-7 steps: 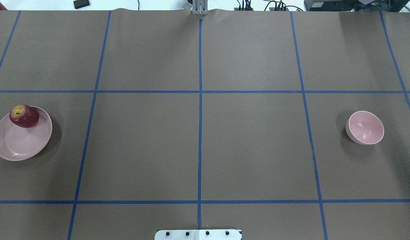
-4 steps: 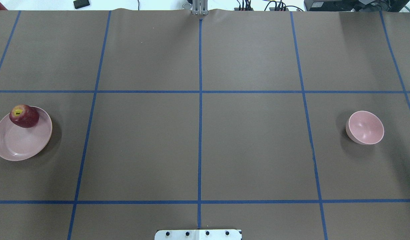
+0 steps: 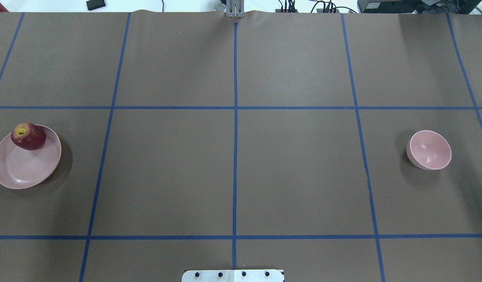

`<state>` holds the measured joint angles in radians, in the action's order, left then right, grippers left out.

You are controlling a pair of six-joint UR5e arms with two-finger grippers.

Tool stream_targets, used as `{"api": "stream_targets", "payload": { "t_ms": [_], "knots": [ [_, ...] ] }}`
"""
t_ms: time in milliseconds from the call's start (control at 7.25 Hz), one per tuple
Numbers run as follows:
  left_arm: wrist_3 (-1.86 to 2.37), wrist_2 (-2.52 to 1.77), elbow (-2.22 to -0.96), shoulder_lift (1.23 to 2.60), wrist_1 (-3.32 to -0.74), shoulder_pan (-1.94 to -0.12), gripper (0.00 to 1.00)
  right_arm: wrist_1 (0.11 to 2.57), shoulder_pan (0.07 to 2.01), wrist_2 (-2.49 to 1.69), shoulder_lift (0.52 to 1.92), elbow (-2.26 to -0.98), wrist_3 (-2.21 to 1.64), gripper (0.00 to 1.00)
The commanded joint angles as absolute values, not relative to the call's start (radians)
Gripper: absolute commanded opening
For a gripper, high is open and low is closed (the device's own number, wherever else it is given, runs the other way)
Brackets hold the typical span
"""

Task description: Move apple from plate to bowl

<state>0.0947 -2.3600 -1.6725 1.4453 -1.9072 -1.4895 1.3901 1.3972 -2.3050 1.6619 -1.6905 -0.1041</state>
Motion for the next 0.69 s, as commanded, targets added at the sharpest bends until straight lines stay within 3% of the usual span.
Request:
{"api": "stream_targets", "payload": {
  "t_ms": [0,552],
  "knots": [
    [0.097,-2.37,-1.664,1.383,-2.041,-1.489,0.98,1.391,1.396,-2.306,1.661,-1.69,-0.104,1.0],
    [0.219,-2.353,-1.603,1.358,-2.222,-1.489,0.98,1.39,1.396,-2.301,1.661,-1.689,-0.097,1.0]
  ]
}}
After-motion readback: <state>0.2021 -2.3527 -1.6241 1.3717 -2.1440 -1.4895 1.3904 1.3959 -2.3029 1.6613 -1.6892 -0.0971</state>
